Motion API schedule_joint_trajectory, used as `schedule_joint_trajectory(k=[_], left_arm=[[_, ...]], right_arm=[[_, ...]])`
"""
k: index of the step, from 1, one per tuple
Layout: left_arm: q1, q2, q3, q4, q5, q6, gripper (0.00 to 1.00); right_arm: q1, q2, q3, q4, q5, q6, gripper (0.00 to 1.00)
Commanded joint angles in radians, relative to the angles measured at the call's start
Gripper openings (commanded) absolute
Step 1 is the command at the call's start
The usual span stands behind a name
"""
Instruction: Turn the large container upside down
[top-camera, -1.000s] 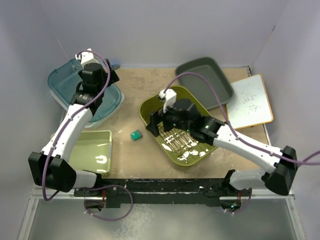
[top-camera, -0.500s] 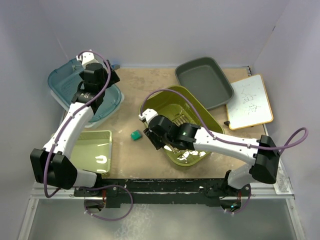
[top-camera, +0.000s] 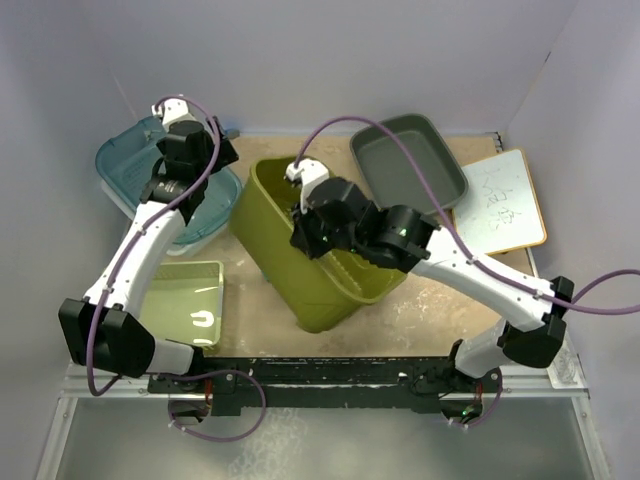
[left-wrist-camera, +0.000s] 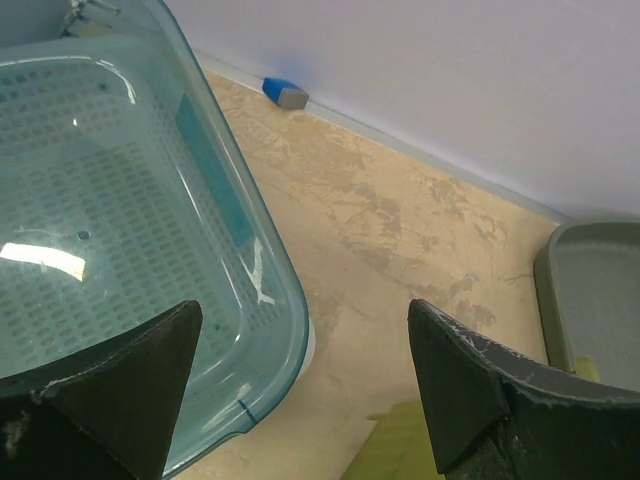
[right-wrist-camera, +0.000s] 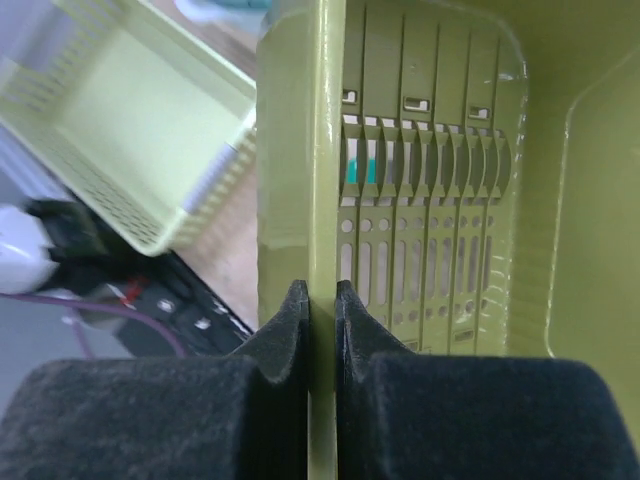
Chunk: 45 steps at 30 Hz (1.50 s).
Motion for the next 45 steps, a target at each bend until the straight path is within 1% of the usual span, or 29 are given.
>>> schedule_joint_trajectory(k=[1, 4, 7, 13, 17, 20, 22, 28, 32, 36, 38, 41, 45], left_arm=[[0.018, -0.034, 0.116, -0.042, -0.009, 0.055, 0.81], [0.036, -0.046, 0.156, -0.070, 0.045, 0.046, 0.81], [0.050, -0.070, 0.170, -0.066, 0.111, 0.021, 0.81], [0.053, -0.060, 0.240, -0.113, 0.092, -0.008, 0.81], [0.063, -0.046, 0.274, -0.153, 0.082, -0.038, 0.81], [0.072, -0.049, 0.273, -0.160, 0.075, -0.051, 0.81], [0.076, -0.053, 0.271, -0.163, 0.075, -0.053, 0.81], [0.080, -0.058, 0.263, -0.155, 0.105, -0.054, 0.81], [0.080, -0.048, 0.254, -0.146, 0.161, -0.048, 0.81], [0.080, -0.034, 0.251, -0.142, 0.238, -0.020, 0.81], [0.080, -0.024, 0.252, -0.149, 0.270, -0.007, 0.81], [0.080, 0.003, 0.265, -0.179, 0.356, 0.011, 0.81], [0.080, 0.031, 0.252, -0.191, 0.463, 0.004, 0.81]], right_arm=[[-0.085, 0.005, 0.114, 0.021, -0.113, 0.094, 0.00], [-0.169, -0.024, 0.043, 0.111, -0.249, 0.172, 0.00], [-0.207, -0.046, -0.032, 0.200, -0.343, 0.229, 0.00], [-0.266, -0.031, -0.061, 0.299, -0.486, 0.297, 0.00], [-0.333, -0.006, -0.060, 0.414, -0.639, 0.392, 0.00], [-0.380, 0.003, -0.103, 0.541, -0.731, 0.506, 0.00], [-0.410, 0.005, -0.160, 0.681, -0.797, 0.613, 0.00], [-0.502, 0.038, -0.324, 0.971, -0.907, 0.932, 0.00], [-0.555, 0.042, -0.406, 1.063, -0.937, 1.018, 0.00], [-0.619, 0.029, -0.539, 1.176, -0.986, 1.112, 0.00], [-0.651, 0.022, -0.611, 1.222, -1.010, 1.138, 0.00], [-0.704, 0.006, -0.700, 1.225, -1.033, 1.128, 0.00], [-0.782, -0.010, -0.770, 1.136, -1.078, 1.032, 0.00]])
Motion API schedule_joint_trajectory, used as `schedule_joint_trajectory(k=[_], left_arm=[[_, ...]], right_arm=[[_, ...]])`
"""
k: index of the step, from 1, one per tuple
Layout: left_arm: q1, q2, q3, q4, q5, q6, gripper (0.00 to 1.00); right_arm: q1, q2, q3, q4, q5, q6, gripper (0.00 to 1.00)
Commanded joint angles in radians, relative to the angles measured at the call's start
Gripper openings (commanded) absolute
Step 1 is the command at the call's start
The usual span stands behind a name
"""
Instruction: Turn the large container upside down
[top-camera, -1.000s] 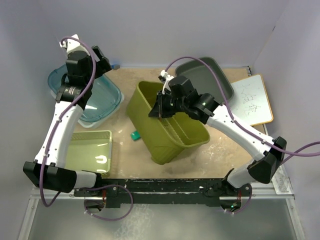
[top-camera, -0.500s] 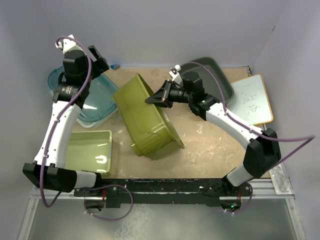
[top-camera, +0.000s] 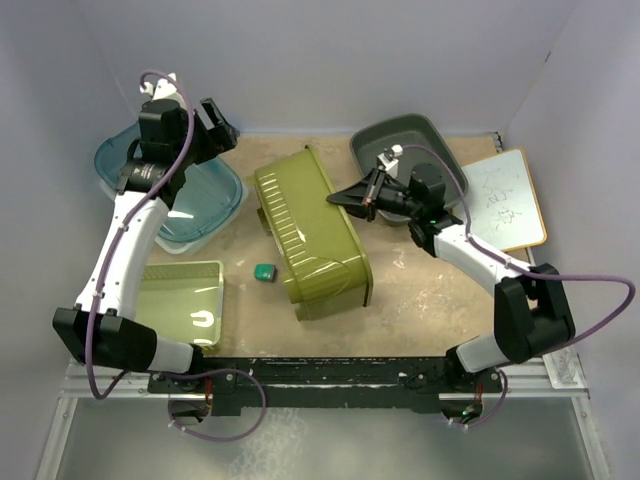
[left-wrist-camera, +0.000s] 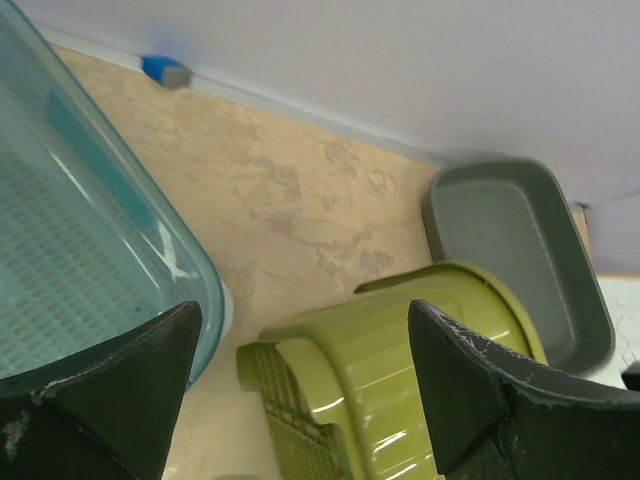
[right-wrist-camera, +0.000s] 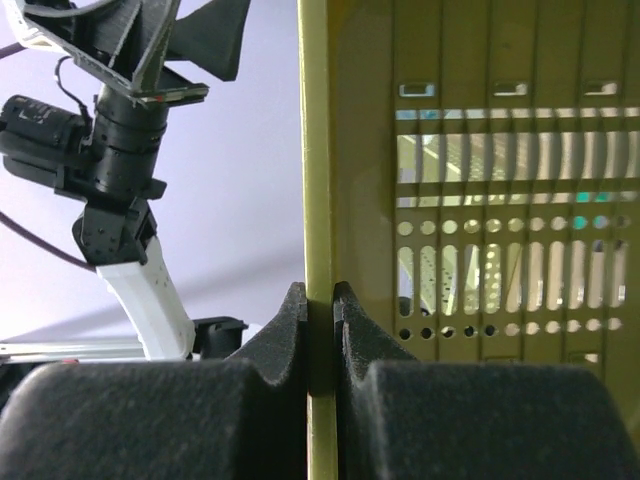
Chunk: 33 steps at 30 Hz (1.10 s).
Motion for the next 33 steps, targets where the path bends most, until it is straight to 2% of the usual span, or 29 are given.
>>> schedule_joint_trajectory(k=[1, 4, 7, 12, 27, 30, 33], left_arm=[[0.006, 0.025, 0.009, 0.006, 0.171, 0.017, 0.81], [0.006, 0.032, -0.009, 0.022, 0.223, 0.006, 0.81], [0.006, 0.031, -0.030, 0.053, 0.252, -0.012, 0.82], [0.004, 0.038, -0.038, 0.064, 0.288, -0.024, 0.82], [0.004, 0.042, -0.132, 0.065, 0.319, -0.024, 0.82], [0.004, 0.034, -0.162, 0.057, 0.319, -0.022, 0.82], [0.004, 0.020, -0.203, 0.049, 0.322, -0.019, 0.82]], right_arm=[[-0.092, -0.011, -0.084, -0.127, -0.077, -0.075, 0.00], [-0.133, 0.009, -0.057, -0.260, -0.131, -0.220, 0.00], [-0.153, 0.053, -0.050, -0.303, -0.186, -0.307, 0.00], [-0.173, 0.111, 0.008, -0.347, -0.208, -0.377, 0.01], [-0.248, 0.211, 0.100, -0.524, -0.163, -0.557, 0.17], [-0.254, 0.209, 0.112, -0.531, -0.160, -0.568, 0.24], [-0.256, 0.209, 0.122, -0.538, -0.157, -0.574, 0.24]])
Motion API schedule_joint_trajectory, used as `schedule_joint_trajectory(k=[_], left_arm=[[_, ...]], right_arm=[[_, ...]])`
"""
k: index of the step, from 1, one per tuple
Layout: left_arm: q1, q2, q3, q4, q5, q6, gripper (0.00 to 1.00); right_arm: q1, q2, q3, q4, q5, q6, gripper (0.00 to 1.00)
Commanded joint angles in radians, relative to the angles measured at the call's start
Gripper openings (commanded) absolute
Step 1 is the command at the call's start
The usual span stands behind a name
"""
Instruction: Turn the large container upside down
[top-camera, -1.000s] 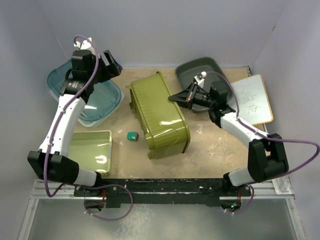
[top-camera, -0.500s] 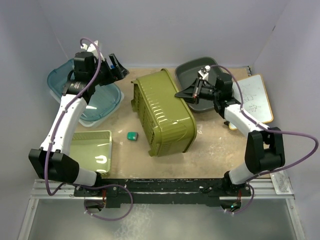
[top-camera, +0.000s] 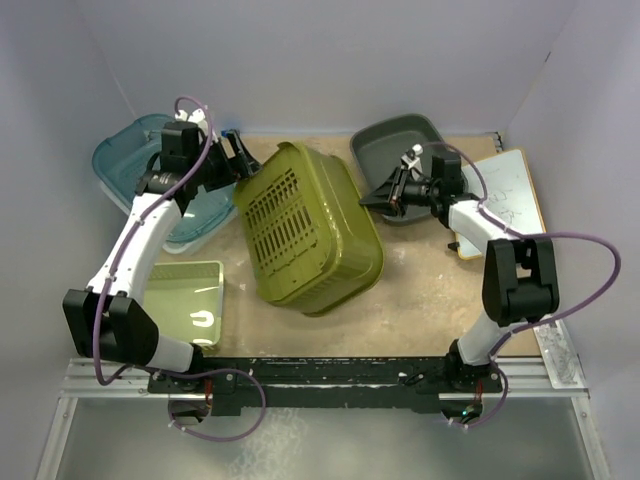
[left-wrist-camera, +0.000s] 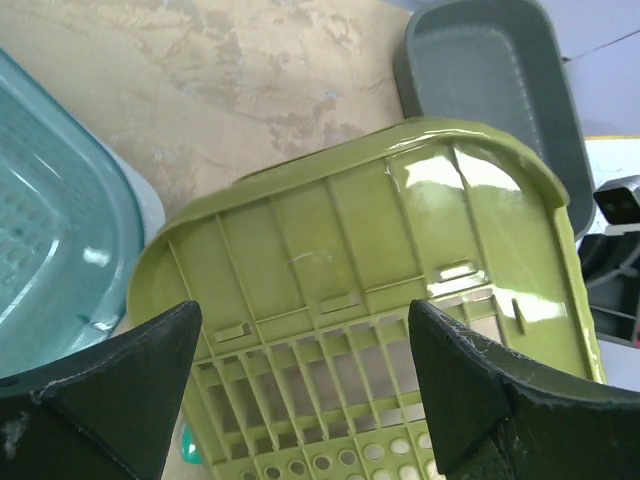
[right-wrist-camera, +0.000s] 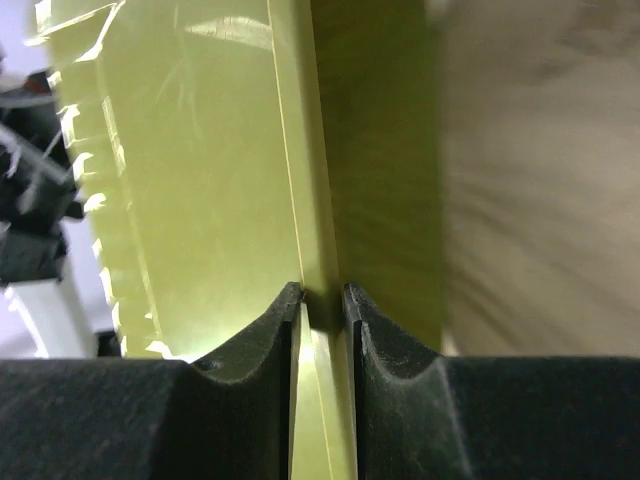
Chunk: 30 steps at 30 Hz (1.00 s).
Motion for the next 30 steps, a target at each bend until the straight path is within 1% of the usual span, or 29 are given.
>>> schedule_joint_trajectory(k=[1, 6, 7, 9, 11, 13, 15, 17, 20, 24, 25, 27, 28, 30], left_arm=[[0.004, -0.033, -0.056, 0.025, 0.026, -0.008, 0.82], [0.001, -0.067, -0.131, 0.054, 0.046, -0.037, 0.82], [0.000, -0.069, -0.140, 0.060, 0.052, -0.043, 0.82], [-0.006, -0.068, -0.150, 0.068, 0.056, -0.050, 0.82], [-0.015, -0.067, -0.152, 0.077, 0.054, -0.050, 0.82], [-0.026, -0.066, -0.149, 0.086, 0.052, -0.050, 0.82], [-0.042, -0.061, -0.144, 0.095, 0.047, -0.050, 0.82], [-0.065, -0.052, -0.132, 0.103, 0.045, -0.050, 0.82], [-0.101, -0.036, -0.114, 0.117, 0.040, -0.050, 0.82], [-0.149, -0.016, -0.077, 0.125, 0.043, -0.041, 0.82], [-0.160, -0.013, -0.070, 0.123, 0.048, -0.033, 0.82], [-0.182, -0.017, -0.058, 0.108, 0.060, -0.005, 0.82], [-0.195, -0.023, -0.051, 0.091, 0.062, 0.014, 0.82], [-0.224, -0.043, -0.043, 0.043, 0.055, 0.071, 0.82]], right_arm=[[0.008, 0.042, -0.024, -0.164, 0.078, -0.123, 0.25], [0.007, 0.050, -0.009, -0.166, 0.082, -0.132, 0.25], [0.007, 0.053, -0.005, -0.170, 0.084, -0.138, 0.27], [0.005, 0.059, 0.014, -0.204, 0.096, -0.162, 0.34], [0.006, 0.062, 0.045, -0.244, 0.110, -0.195, 0.45], [0.005, 0.062, 0.082, -0.300, 0.136, -0.238, 0.53], [0.005, 0.060, 0.132, -0.389, 0.181, -0.298, 0.60], [0.005, 0.057, 0.184, -0.470, 0.233, -0.360, 0.62], [0.005, 0.051, 0.267, -0.588, 0.339, -0.466, 0.65], [0.010, 0.043, 0.370, -0.697, 0.590, -0.576, 0.73], [0.016, 0.040, 0.388, -0.721, 0.673, -0.600, 0.74], [0.027, 0.026, 0.413, -0.753, 0.777, -0.639, 0.76], [0.030, 0.017, 0.417, -0.759, 0.818, -0.653, 0.76], [0.031, -0.011, 0.406, -0.752, 0.848, -0.670, 0.76]])
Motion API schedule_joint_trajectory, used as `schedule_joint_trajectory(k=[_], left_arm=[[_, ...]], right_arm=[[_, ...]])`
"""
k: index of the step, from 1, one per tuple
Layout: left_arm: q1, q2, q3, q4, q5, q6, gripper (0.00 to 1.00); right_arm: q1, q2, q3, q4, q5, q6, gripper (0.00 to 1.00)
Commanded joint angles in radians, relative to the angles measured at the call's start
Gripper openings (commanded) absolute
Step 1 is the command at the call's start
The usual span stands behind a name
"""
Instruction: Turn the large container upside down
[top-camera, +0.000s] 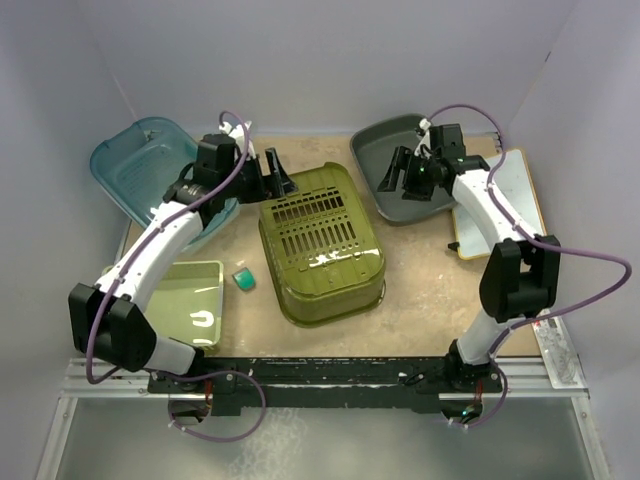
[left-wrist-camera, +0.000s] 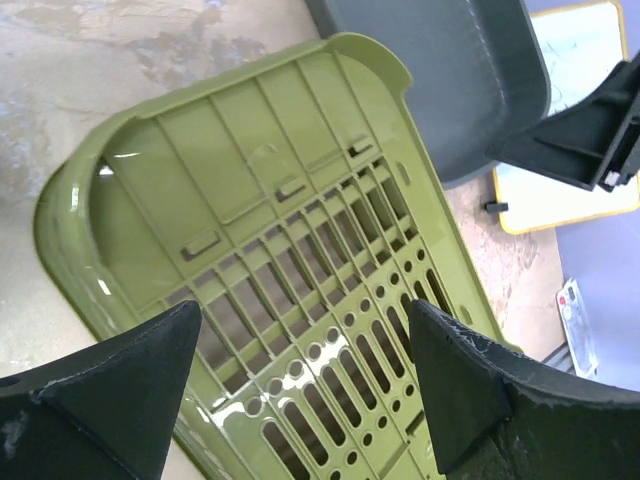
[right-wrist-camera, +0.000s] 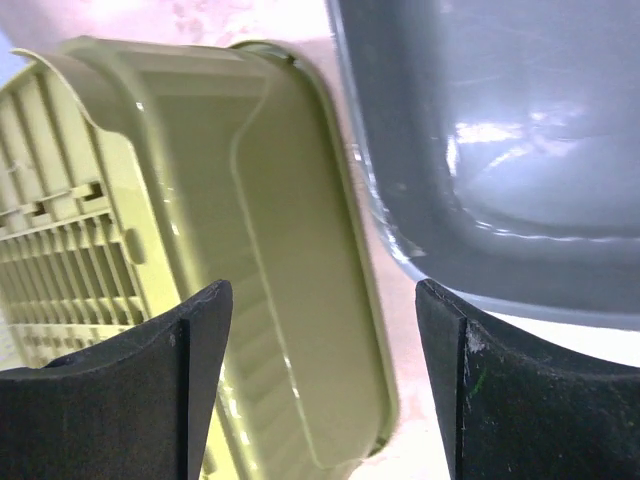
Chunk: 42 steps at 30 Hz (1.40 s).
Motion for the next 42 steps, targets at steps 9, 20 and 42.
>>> schedule_joint_trajectory(k=[9, 20, 42], left_arm=[[-0.117, -0.114, 0.050, -0.245, 0.027, 0.232, 0.82], [-0.132, -0.150, -0.011, -0.490, 0.063, 0.300, 0.82], [-0.132, 0.091, -0.015, 0.099, -0.092, 0.008, 0.81]], right_arm=[[0.014, -0.496, -0.290, -0.057, 0.137, -0.174, 0.78], [0.014, -0.898, -0.605, -0.257, -0.099, -0.101, 0.81], [0.255, -0.601, -0.884, 0.645, 0.084, 0.237, 0.84]])
